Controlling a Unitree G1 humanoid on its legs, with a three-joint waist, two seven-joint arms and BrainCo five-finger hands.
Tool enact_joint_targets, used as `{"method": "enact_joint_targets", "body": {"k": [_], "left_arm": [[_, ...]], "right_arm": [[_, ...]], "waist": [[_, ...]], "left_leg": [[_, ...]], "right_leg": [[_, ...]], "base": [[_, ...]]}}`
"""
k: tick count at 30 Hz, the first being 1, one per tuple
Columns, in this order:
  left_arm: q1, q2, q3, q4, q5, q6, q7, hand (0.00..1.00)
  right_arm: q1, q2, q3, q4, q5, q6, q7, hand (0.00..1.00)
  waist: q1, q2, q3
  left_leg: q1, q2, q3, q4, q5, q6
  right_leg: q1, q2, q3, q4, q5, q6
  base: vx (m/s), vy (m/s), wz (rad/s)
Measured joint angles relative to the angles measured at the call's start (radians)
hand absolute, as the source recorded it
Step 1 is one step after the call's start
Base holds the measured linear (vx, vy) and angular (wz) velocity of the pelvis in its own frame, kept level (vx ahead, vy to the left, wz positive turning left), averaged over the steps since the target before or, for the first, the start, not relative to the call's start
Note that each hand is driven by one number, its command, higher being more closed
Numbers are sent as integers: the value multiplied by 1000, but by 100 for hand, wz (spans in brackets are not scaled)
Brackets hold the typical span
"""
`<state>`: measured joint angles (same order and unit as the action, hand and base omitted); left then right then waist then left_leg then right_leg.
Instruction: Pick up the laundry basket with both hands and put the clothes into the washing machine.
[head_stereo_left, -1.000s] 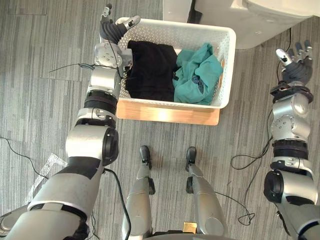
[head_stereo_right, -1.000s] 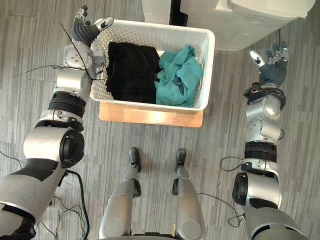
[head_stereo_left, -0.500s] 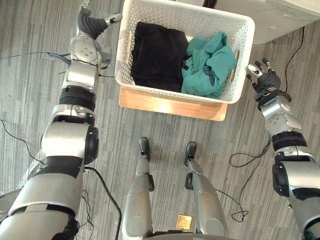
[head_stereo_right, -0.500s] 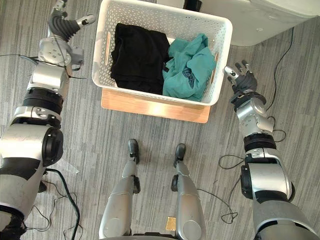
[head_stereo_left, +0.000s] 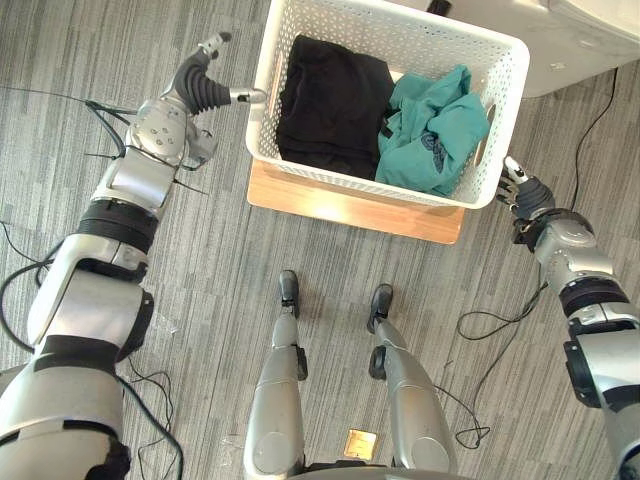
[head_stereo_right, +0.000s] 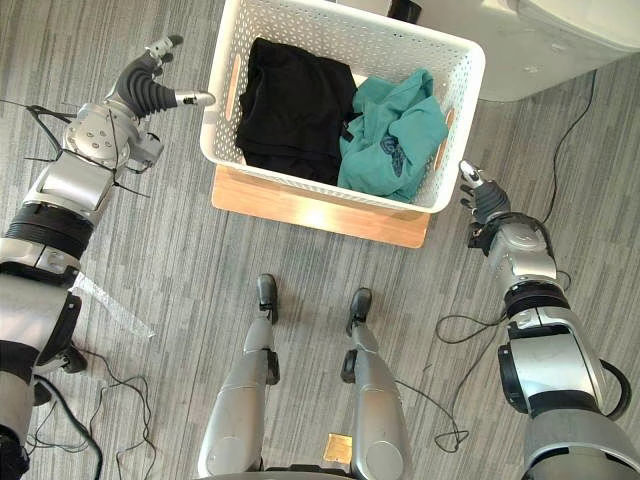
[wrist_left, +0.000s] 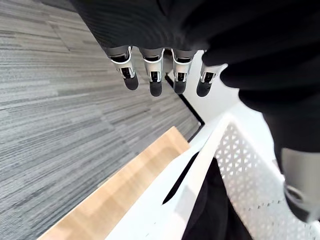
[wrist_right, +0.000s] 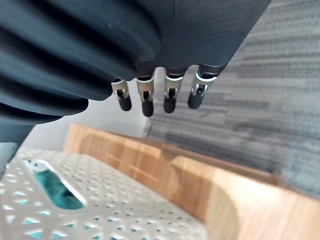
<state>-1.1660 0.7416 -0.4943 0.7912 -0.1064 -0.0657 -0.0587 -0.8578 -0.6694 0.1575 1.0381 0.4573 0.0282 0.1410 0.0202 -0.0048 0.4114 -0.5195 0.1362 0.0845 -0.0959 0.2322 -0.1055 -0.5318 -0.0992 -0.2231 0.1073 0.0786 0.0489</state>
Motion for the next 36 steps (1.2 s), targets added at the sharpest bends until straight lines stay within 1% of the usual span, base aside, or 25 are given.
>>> {"method": "enact_joint_targets", "body": {"k": [2,4,5,6,8,10,13,17,19,22,24,25,29,34,36], "left_arm": [[0,17,-63,3,1,-5,-17,0],[-1,27,-109,6,3,-9,-32,0],[-2,28,-113,7,3,-10,-32,0],[-9,31,-138,17,8,-11,-33,0],[-34,33,-177,43,19,-12,-44,0],[-55,51,-214,43,40,-19,-53,0],[-61,64,-221,43,43,-22,-71,0],[-61,65,-221,49,50,-22,-72,0],[-63,65,-220,86,65,-24,-71,0],[-77,63,-206,114,80,-19,-69,0],[-88,58,-173,126,80,-18,-65,0],[-103,51,-140,137,80,-16,-60,0],[-152,32,-74,174,82,-5,-45,0],[-188,7,37,207,103,21,-34,0],[-189,3,78,211,119,26,-25,0]], "right_arm": [[3,-14,36,34,-72,10,-1,0],[24,-14,48,81,-122,22,-4,0],[27,-14,48,86,-128,23,-5,0],[33,-14,48,95,-152,24,-7,0],[33,-15,46,110,-160,24,-7,0],[32,-15,43,116,-178,23,-7,0],[32,-17,38,116,-184,23,-7,0],[32,-19,38,116,-180,19,-7,0],[32,-19,38,116,-179,18,-7,0],[32,-19,35,116,-173,18,-7,0],[31,-19,23,116,-172,18,-7,0],[31,-19,15,117,-171,19,-7,0],[31,-19,1,117,-172,20,-7,0],[19,-19,-8,119,-179,20,-7,0],[19,-15,-40,119,-192,20,-7,0]], "waist": [[3,1,0],[2,2,-1],[2,2,-1],[0,2,-1],[-2,3,-1],[-3,5,-3],[-4,9,-3],[-2,12,-3],[-3,12,-3],[-3,13,-3],[-4,14,-2],[-5,15,-2],[-6,17,-3],[-8,18,-3],[-8,18,-3]], "left_leg": [[-3,0,-1,0,0,0],[-11,0,-3,1,7,9],[-12,-1,-3,1,8,9],[-14,-1,-2,2,8,10],[-16,-2,-1,2,11,11],[-19,-1,-1,2,12,10],[-20,0,-1,2,12,10],[-25,0,-1,2,12,10],[-25,-1,4,2,12,10],[-26,0,7,2,12,10],[-26,0,9,2,12,10],[-26,0,10,2,12,10],[-26,1,10,2,20,-1],[-22,3,14,2,24,3],[-19,3,18,2,24,3]], "right_leg": [[0,0,-2,-5,0,0],[-4,1,-8,-7,0,0],[-5,1,-8,-7,0,0],[-8,1,-8,-7,0,0],[-11,1,-7,-7,0,0],[-15,2,-7,-7,0,0],[-16,4,-7,-7,0,0],[-21,7,-6,-7,1,0],[-24,8,-1,-7,1,-1],[-27,10,4,-7,3,-3],[-29,10,6,-7,4,-5],[-29,10,7,-8,5,-5],[-29,10,8,-8,8,-10],[-29,12,11,-8,15,-12],[-29,12,17,-8,20,-12]], "base": [[37,-12,2],[47,-16,3],[60,-15,2],[40,-7,0],[47,-8,-1],[36,-9,-1],[0,0,0],[0,0,0],[37,-2,-5],[40,-5,-6],[41,-6,-4],[40,-4,-3],[30,-5,0],[7,-2,-1],[14,0,-6]]}}
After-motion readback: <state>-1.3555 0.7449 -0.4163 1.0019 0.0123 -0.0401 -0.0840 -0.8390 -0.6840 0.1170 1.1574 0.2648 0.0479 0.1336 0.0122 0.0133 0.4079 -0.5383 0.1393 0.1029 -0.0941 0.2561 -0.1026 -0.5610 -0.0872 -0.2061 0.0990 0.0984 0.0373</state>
